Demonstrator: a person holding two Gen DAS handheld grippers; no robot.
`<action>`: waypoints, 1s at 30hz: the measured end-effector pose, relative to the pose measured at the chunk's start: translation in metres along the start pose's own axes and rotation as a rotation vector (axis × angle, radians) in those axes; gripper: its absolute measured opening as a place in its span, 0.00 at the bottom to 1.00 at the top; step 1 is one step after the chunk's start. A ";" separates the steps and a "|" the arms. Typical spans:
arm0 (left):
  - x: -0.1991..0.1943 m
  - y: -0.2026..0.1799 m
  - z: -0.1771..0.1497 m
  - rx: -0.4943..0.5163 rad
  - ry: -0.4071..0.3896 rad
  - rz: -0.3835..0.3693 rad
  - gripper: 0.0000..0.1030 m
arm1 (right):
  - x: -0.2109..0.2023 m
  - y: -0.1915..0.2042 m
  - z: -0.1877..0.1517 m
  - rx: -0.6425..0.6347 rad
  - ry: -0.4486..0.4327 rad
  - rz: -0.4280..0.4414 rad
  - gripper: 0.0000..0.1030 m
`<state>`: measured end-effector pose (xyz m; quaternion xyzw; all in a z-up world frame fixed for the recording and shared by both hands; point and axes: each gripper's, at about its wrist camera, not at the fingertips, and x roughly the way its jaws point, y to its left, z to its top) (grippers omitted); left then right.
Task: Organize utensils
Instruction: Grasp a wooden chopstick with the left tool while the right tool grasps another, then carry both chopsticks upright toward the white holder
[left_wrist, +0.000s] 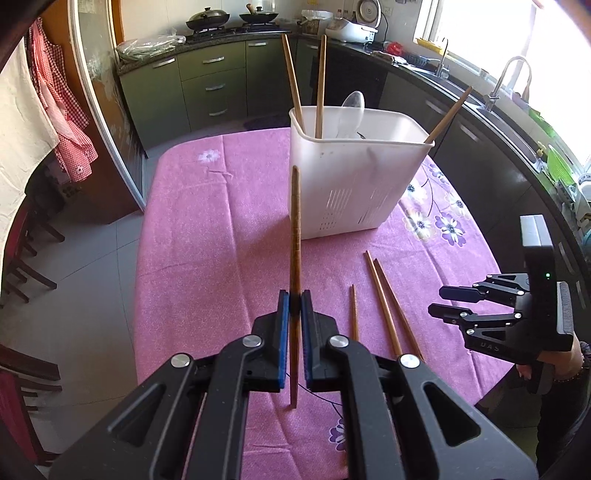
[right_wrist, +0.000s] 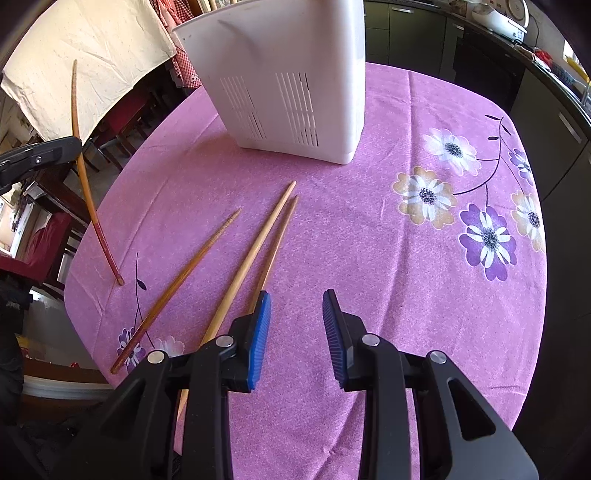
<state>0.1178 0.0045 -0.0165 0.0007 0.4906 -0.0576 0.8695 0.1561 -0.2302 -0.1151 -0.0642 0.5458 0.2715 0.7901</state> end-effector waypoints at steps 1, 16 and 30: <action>-0.002 0.000 -0.001 0.000 -0.007 0.001 0.06 | 0.004 0.002 0.003 -0.004 0.014 0.002 0.29; -0.013 0.004 -0.014 0.015 -0.036 -0.017 0.06 | 0.052 0.039 0.033 -0.089 0.166 -0.092 0.18; -0.014 0.009 -0.017 0.010 -0.036 -0.018 0.06 | 0.013 0.039 0.034 -0.080 0.017 -0.079 0.06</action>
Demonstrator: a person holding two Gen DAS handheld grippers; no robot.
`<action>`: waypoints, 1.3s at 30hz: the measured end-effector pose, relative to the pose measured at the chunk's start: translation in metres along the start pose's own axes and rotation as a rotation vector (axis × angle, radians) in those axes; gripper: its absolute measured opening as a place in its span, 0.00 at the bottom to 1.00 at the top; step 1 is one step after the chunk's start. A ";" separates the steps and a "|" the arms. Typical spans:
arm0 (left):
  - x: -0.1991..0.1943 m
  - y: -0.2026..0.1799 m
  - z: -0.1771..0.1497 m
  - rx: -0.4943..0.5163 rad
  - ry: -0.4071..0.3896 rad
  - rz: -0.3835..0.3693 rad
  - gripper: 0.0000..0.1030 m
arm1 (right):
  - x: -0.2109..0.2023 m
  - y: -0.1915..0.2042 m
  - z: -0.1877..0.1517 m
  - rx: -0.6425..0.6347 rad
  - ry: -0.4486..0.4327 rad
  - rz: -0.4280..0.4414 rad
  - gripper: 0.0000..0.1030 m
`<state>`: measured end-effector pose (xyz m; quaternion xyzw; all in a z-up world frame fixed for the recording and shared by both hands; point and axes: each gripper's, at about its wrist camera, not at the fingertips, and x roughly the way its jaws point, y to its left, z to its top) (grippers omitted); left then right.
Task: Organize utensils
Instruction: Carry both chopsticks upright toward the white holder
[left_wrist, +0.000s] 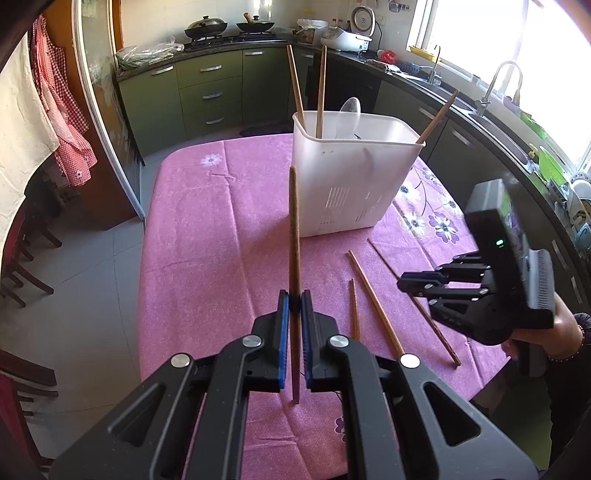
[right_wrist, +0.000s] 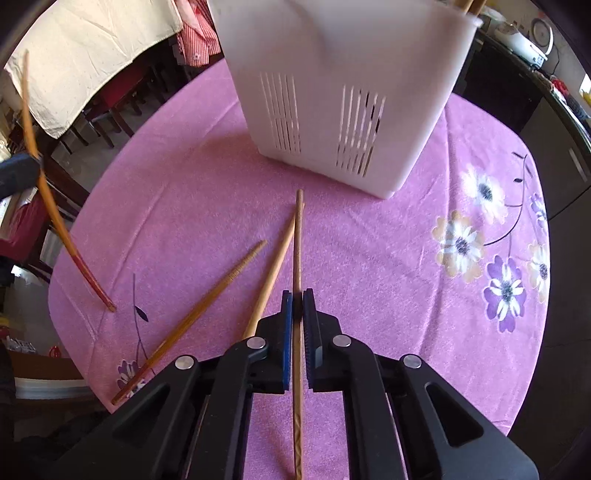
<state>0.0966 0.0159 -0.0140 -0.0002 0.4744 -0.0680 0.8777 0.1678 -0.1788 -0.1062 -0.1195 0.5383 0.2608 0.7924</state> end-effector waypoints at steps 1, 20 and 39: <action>-0.001 0.000 0.000 0.000 -0.002 0.002 0.06 | -0.014 -0.001 0.000 0.000 -0.035 0.004 0.06; -0.016 -0.015 -0.010 0.035 -0.023 0.011 0.06 | -0.127 -0.017 -0.084 0.045 -0.317 0.037 0.06; -0.022 -0.020 -0.010 0.050 -0.035 0.020 0.06 | -0.139 -0.014 -0.086 0.049 -0.369 0.072 0.06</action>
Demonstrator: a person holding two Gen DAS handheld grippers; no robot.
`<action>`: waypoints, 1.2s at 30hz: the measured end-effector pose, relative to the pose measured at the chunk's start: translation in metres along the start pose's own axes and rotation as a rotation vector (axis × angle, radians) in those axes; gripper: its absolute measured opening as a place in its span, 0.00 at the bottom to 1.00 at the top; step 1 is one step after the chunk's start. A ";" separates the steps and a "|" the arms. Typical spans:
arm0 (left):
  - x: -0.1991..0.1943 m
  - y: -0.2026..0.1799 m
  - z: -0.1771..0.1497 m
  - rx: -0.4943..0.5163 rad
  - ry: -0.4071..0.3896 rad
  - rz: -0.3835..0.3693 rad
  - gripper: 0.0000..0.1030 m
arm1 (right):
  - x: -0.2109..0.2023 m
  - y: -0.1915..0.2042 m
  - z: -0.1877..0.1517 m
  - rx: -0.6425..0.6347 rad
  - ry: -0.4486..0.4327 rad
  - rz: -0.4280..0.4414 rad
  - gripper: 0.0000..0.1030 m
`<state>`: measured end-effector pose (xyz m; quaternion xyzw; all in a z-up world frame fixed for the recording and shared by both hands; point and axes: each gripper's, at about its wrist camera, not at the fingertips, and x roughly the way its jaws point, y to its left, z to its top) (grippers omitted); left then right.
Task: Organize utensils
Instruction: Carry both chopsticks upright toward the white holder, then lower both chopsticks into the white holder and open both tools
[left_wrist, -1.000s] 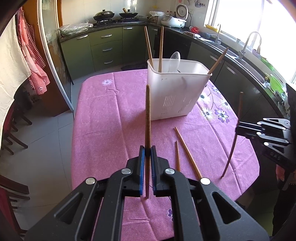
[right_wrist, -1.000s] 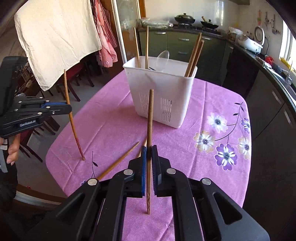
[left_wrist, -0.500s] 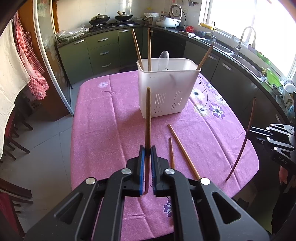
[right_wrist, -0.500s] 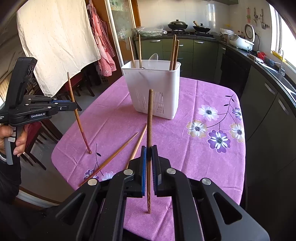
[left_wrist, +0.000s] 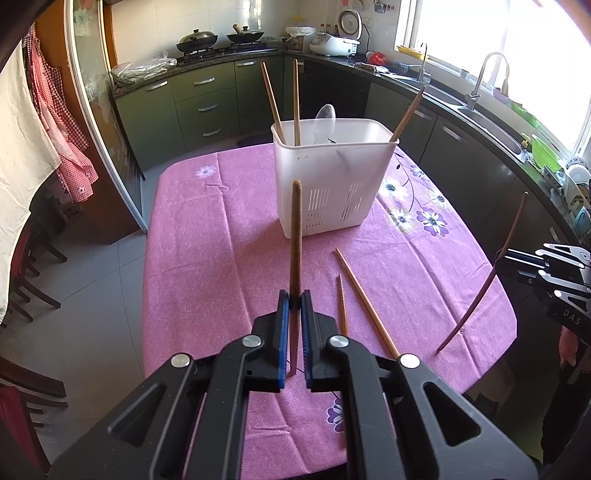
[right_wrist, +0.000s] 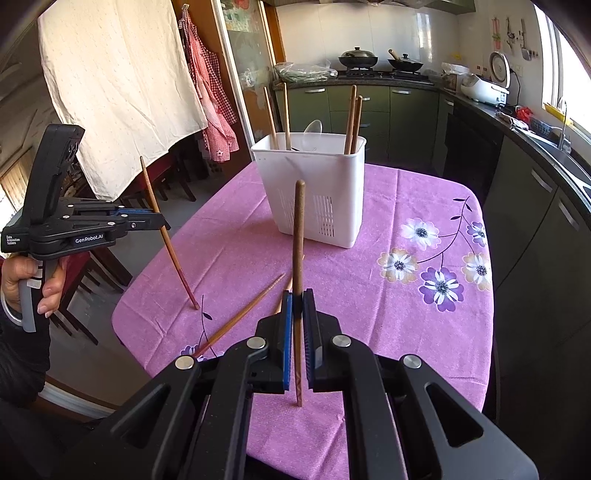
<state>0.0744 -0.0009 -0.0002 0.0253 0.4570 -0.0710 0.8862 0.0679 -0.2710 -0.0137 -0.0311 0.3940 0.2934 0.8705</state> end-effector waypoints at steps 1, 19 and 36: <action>0.000 0.000 0.000 0.000 -0.001 0.000 0.06 | -0.001 0.000 0.001 0.000 -0.002 0.001 0.06; -0.027 -0.004 0.030 0.021 -0.056 0.001 0.06 | -0.027 0.022 0.065 -0.057 -0.093 0.045 0.06; -0.089 -0.014 0.167 0.023 -0.338 -0.008 0.06 | -0.062 0.029 0.215 -0.096 -0.325 -0.024 0.06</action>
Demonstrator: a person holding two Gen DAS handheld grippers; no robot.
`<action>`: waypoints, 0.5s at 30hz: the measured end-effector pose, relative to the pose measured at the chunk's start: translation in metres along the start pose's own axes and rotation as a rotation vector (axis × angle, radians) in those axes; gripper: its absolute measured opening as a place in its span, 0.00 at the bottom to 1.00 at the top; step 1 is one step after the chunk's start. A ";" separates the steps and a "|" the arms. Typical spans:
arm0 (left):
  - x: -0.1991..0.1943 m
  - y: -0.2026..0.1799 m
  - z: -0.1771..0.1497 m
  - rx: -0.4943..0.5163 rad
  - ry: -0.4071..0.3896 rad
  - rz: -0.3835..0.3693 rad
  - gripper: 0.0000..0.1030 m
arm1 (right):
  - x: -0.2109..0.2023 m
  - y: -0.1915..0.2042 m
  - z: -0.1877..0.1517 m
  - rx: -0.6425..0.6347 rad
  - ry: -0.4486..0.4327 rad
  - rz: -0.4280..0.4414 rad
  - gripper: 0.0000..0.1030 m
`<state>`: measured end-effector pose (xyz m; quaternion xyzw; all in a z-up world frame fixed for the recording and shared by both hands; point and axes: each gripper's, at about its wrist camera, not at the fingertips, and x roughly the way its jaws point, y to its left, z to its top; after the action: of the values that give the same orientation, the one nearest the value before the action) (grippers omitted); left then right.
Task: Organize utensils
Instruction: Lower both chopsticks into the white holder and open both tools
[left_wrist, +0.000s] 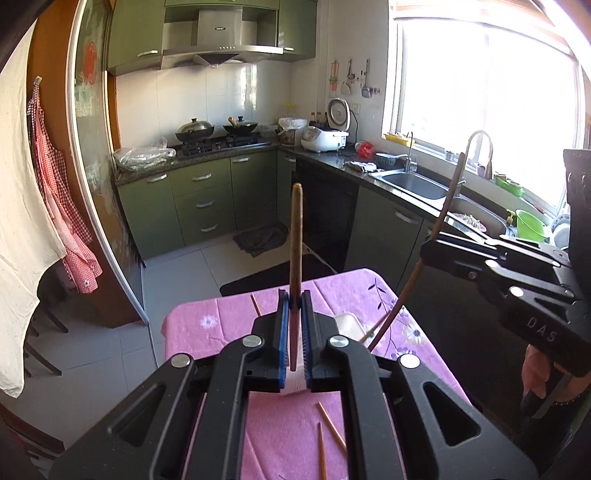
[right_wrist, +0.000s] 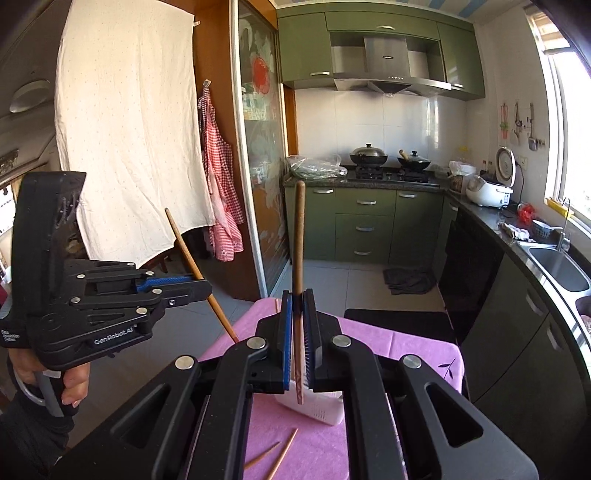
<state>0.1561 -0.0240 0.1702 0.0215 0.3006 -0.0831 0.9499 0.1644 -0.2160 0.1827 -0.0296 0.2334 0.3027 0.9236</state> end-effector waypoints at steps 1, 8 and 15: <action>0.007 0.000 0.004 -0.001 -0.005 0.008 0.06 | 0.007 -0.004 0.003 0.005 0.000 -0.010 0.06; 0.076 0.001 -0.010 -0.011 0.099 0.026 0.06 | 0.073 -0.027 -0.008 0.027 0.072 -0.056 0.06; 0.113 0.005 -0.040 -0.016 0.197 0.023 0.06 | 0.117 -0.037 -0.034 0.027 0.161 -0.058 0.07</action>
<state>0.2250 -0.0317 0.0728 0.0252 0.3931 -0.0673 0.9167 0.2542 -0.1886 0.0966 -0.0480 0.3099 0.2692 0.9106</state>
